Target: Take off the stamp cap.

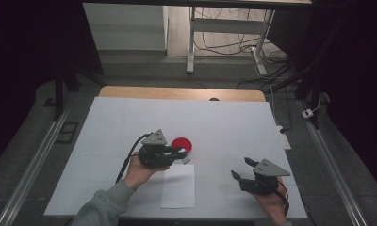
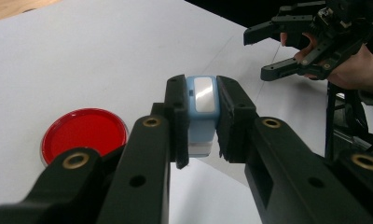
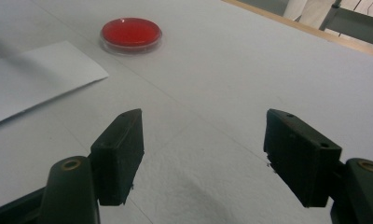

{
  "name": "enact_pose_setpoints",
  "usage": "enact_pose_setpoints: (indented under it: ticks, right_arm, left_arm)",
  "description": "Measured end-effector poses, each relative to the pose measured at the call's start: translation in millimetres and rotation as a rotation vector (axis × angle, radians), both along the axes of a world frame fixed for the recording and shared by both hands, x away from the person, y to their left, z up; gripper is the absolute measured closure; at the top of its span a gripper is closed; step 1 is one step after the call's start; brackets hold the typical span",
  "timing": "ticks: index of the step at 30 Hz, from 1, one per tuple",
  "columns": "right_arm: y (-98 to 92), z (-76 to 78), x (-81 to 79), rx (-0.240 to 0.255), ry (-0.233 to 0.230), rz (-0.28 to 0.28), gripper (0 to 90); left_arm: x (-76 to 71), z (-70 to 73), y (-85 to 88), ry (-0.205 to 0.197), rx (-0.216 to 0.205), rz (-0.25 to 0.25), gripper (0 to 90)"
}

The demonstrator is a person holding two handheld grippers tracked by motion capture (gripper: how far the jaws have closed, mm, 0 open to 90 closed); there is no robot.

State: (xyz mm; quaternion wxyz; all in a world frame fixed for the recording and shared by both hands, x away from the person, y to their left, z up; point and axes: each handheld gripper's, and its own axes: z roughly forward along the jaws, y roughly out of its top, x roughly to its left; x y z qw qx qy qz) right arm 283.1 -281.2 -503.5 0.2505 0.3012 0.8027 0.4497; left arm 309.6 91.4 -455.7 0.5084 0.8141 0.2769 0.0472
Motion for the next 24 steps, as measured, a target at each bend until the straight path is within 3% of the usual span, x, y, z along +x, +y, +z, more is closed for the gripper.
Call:
enact_pose_setpoints:
  ticks: [15,24]
  right_arm:
    - [19.7,0.9,-3.0,0.015,0.005,0.035,29.3]
    - [32.1,-0.7,-4.7,-0.001,-0.003,0.053,29.5]
  left_arm:
    - [0.1,-0.5,-1.3,0.002,-0.004,-0.002,75.5]
    - [-0.3,-0.2,-1.8,0.001,-0.004,-0.004,75.5]
